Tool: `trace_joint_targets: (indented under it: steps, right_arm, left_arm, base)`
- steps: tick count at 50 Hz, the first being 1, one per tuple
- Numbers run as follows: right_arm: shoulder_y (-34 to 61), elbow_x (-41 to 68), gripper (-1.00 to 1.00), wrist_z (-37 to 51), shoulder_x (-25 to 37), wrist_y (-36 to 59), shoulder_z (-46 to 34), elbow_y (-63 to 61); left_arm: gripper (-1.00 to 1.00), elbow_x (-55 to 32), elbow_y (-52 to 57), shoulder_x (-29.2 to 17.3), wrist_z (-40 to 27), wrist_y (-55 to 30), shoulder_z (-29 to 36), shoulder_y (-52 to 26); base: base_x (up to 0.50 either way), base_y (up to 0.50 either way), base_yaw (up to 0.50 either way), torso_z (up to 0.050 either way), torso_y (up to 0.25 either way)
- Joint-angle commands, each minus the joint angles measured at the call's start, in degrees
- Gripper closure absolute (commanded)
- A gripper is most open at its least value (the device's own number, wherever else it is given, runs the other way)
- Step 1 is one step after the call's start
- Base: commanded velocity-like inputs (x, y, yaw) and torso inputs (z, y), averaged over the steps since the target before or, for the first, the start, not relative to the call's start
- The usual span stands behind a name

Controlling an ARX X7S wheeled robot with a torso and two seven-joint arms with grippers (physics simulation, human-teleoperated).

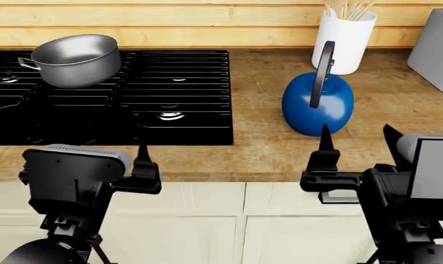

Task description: Pick the kettle from the counter and place it on a stove burner. Then turn the burner on.

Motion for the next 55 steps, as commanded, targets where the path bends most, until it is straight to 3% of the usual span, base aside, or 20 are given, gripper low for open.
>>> trace_joint_targets:
  steps: [1,36,55]
  right_arm:
    - [3.4,4.1,-1.00,1.4,1.5,1.4,-0.2,0.2]
    - [6.7,4.6,-1.00,2.0,1.5,2.4,-3.9,0.9]
    - [3.5,-2.7,-1.00,-3.2,0.9,0.1,-5.7,2.6]
  left_arm:
    - [-1.00,0.0,0.4,-1.7,-0.3,-1.6,1.1,-0.1]
    - [-1.00,-2.5,2.0,-2.1,-1.6,-3.0,-0.7,-1.6]
    - [-1.00,-2.2,1.2,-2.7,-1.9,-2.0,0.3,-1.3]
  base:
    - [0.00,0.00,0.00,0.000,0.000]
    - [0.16,0.00,0.00,0.000,0.000]
    - [0.11,0.00,0.00,0.000,0.000]
